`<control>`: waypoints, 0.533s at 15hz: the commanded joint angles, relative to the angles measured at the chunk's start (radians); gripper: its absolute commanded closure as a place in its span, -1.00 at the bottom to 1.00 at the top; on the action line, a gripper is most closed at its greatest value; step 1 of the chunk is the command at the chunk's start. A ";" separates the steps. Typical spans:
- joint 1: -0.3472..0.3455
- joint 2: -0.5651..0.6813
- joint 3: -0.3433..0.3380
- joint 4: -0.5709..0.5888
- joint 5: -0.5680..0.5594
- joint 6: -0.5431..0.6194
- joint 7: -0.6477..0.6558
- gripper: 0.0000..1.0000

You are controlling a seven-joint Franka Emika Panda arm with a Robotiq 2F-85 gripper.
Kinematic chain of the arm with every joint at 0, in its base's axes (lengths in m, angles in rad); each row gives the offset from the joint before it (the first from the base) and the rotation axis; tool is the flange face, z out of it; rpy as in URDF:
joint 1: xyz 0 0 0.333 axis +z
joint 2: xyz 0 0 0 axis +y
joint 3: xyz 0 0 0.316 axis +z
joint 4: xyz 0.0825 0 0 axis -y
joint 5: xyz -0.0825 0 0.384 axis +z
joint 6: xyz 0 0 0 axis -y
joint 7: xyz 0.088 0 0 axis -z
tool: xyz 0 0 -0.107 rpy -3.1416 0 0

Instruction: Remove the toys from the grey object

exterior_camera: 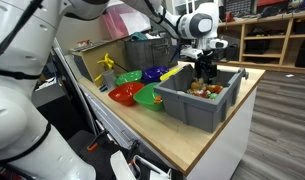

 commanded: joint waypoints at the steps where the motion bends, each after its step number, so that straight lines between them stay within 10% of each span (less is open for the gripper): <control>1: -0.013 -0.032 0.002 -0.075 -0.001 0.042 -0.042 -1.00; 6: -0.010 -0.050 0.009 -0.138 -0.005 0.065 -0.083 -0.99; 7: -0.007 -0.052 0.009 -0.147 -0.009 0.069 -0.095 -0.49; 8: -0.004 -0.057 0.010 -0.155 -0.012 0.072 -0.103 -0.49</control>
